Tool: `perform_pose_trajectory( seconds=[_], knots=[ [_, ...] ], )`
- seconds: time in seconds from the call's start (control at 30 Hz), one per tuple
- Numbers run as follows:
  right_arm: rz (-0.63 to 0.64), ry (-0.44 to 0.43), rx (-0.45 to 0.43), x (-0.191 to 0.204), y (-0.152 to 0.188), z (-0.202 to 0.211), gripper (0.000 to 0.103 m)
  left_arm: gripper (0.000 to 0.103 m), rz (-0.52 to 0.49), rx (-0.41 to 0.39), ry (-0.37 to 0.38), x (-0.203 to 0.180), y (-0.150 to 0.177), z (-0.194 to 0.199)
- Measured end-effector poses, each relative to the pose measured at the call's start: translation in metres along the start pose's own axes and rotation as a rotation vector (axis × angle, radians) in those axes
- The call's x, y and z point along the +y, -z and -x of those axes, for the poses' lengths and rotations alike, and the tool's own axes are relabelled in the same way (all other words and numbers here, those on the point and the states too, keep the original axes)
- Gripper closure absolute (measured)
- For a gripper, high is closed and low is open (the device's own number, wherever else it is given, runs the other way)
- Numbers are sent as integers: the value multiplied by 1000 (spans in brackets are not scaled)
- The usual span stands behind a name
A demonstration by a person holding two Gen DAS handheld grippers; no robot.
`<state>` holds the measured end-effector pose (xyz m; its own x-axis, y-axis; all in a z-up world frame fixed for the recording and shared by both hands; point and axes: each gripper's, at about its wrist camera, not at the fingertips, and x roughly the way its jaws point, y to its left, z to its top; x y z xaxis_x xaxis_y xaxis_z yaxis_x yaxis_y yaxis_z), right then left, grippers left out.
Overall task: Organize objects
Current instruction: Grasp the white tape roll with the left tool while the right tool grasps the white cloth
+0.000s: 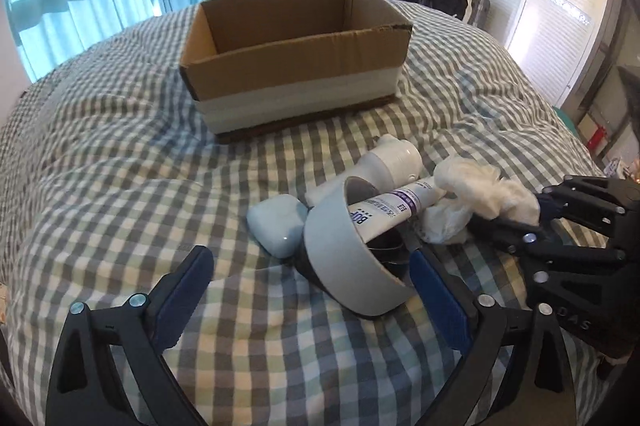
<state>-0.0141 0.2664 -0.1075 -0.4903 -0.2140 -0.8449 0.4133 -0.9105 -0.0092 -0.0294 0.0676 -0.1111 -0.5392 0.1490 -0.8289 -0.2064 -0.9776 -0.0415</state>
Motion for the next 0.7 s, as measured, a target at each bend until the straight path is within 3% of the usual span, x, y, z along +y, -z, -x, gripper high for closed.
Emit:
perform_pose_trajectory(
  seconds=[0.07, 0.13, 0.2, 0.4, 0.7],
  knots=[
    [-8, -1, -8, -2, 0, 3, 77, 16, 0, 11, 34, -2, -1, -2],
    [-22, -4, -10, -5, 0, 4, 77, 36, 2, 19, 87, -2, 0, -3],
    [-34, -11, -7, -7, 0, 4, 77, 48, 9, 26, 136, -3, 1, -1],
    [-56, -37, -17, -10, -2, 8, 77, 64, 18, 4, 150, -2, -1, 11],
    [-47, -35, -49, -1, -6, 31, 77, 71, 7, -49, 110, 6, -14, 43]
  ],
)
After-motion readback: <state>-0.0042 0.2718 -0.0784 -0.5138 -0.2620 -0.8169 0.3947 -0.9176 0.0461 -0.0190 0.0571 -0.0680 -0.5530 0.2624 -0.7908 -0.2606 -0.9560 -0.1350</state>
